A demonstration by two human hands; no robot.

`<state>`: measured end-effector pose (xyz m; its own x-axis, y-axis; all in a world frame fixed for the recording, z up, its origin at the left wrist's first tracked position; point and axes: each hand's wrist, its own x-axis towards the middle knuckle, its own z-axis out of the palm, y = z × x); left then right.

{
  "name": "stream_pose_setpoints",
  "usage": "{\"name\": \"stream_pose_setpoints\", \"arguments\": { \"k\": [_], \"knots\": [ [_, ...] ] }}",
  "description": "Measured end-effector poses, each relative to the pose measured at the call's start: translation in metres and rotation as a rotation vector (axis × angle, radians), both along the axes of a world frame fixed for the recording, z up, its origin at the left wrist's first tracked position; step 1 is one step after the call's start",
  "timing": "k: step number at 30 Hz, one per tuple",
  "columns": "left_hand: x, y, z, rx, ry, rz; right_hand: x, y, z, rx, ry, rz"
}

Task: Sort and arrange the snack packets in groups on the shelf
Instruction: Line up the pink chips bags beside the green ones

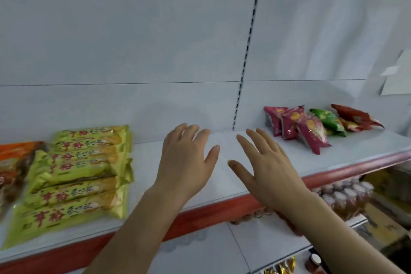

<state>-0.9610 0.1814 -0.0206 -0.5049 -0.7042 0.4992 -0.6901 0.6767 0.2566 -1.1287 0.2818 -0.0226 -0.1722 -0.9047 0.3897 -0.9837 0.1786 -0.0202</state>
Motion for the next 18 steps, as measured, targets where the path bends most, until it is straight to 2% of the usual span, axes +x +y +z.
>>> {"name": "stream_pose_setpoints", "arguments": {
  "k": [8, 18],
  "knots": [
    [-0.167, 0.050, -0.005, 0.070, 0.006, -0.116, -0.162, 0.056, 0.000, 0.047, -0.049, -0.120],
    [-0.306, 0.042, -0.008, 0.236, -0.048, -0.170, -0.299, 0.031, -0.019, -0.005, -0.209, -0.219]
  ]
}}
